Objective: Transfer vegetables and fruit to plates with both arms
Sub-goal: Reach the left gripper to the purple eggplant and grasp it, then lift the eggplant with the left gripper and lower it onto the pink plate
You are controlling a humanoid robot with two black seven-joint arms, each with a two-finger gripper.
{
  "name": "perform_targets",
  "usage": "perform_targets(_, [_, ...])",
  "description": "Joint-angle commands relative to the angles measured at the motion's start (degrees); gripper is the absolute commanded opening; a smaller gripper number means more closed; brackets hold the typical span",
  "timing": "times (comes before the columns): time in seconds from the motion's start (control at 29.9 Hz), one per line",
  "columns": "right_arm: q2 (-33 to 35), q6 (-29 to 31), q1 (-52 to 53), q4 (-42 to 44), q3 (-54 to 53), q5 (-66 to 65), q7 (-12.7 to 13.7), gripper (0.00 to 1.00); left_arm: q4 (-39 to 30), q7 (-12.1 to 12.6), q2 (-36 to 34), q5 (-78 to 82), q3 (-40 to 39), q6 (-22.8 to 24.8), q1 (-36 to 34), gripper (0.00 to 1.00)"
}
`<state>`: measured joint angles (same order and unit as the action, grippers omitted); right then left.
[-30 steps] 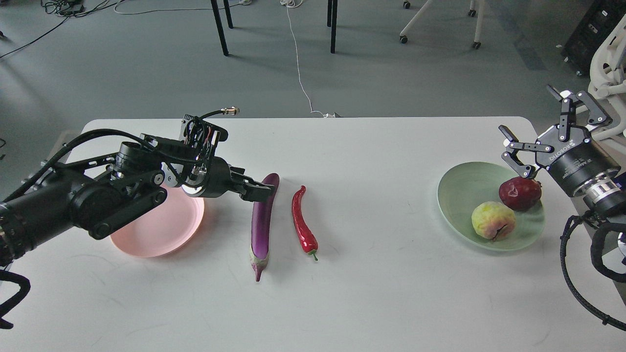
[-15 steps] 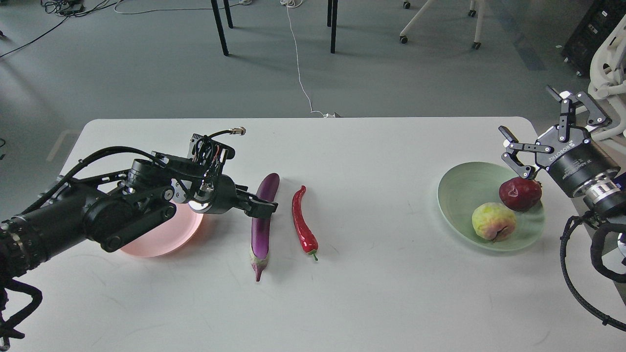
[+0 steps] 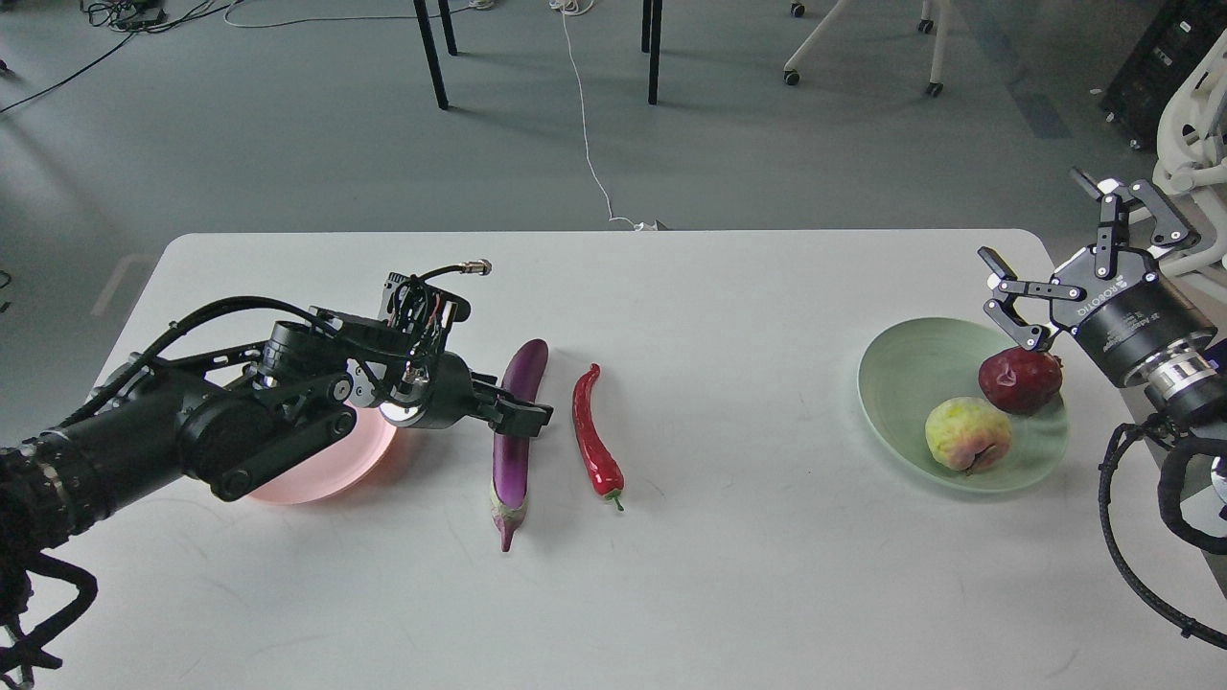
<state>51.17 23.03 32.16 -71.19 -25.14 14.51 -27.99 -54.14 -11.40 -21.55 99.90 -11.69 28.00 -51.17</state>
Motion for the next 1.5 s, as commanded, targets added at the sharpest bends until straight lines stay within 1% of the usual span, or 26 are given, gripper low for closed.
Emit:
perform_targets(0.0, [-0.01, 0.0, 0.0, 0.0, 0.0, -0.01, -0.01, 0.99, 0.0, 0.15, 0.01, -0.06, 0.35, 0.0, -0.16, 0.21])
perform_targets(0.07, [0.07, 0.0, 0.0, 0.0, 0.0, -0.01, -0.01, 0.99, 0.0, 0.24, 0.01, -0.06, 0.26, 0.0, -0.25, 0.12])
perform_targets(0.17, [0.07, -0.09, 0.0, 0.0, 0.0, -0.01, -0.01, 0.99, -0.09, 0.59, 0.01, -0.15, 0.26, 0.0, -0.51, 0.09])
perform_targets(0.3, [0.07, 0.0, 0.0, 0.0, 0.0, -0.01, -0.01, 0.99, -0.26, 1.73, -0.07, -1.28, 0.0, 0.0, -0.51, 0.09])
perform_targets(0.6, [-0.01, -0.09, 0.0, 0.0, 0.0, -0.01, -0.01, 0.99, -0.97, 8.05, -0.6, -14.9, -0.79, 0.0, -1.39, 0.09])
perform_targets(0.7, [-0.01, -0.09, 0.0, 0.0, 0.0, -0.01, -0.01, 0.99, -2.19, 9.81, -1.21, -21.39, -0.79, 0.0, -3.67, 0.09])
perform_targets(0.8, [-0.01, -0.09, 0.0, 0.0, 0.0, -0.01, -0.01, 0.99, -3.25, 11.57, -3.41, -29.22, -0.79, 0.0, -6.04, 0.09])
perform_targets(0.94, [0.07, -0.09, 0.0, 0.0, 0.0, -0.09, -0.01, 0.99, -3.52, 11.05, -7.62, -30.38, -0.27, 0.0, -8.51, 0.1])
perform_targets(1.14, [-0.01, -0.09, 0.0, 0.0, 0.0, -0.53, -0.01, 0.99, -5.71, 10.35, -17.11, -29.24, 0.26, 0.0, -7.81, 0.1])
perform_targets(1.2, [-0.01, -0.09, 0.0, 0.0, 0.09, -0.88, -0.01, 0.99, -6.59, 9.21, -19.49, -27.58, 0.61, 0.0, -7.55, 0.1])
perform_targets(1.37, [-0.1, -0.17, 0.0, 0.0, 0.09, -0.97, -0.01, 0.99, -7.64, 4.11, -24.76, -20.73, 3.07, 0.0, -5.7, 0.1])
perform_targets(1.4, [-0.02, -0.17, 0.0, 0.0, 0.09, -0.97, -0.01, 0.99, -8.08, 3.58, -25.73, -19.85, 3.25, 0.0, -5.35, 0.1])
perform_targets(1.47, [-0.01, -0.17, 0.0, 0.0, 0.09, -0.97, -0.01, 0.99, -9.14, 3.4, -27.23, -19.31, 3.25, 0.0, -4.21, 0.11])
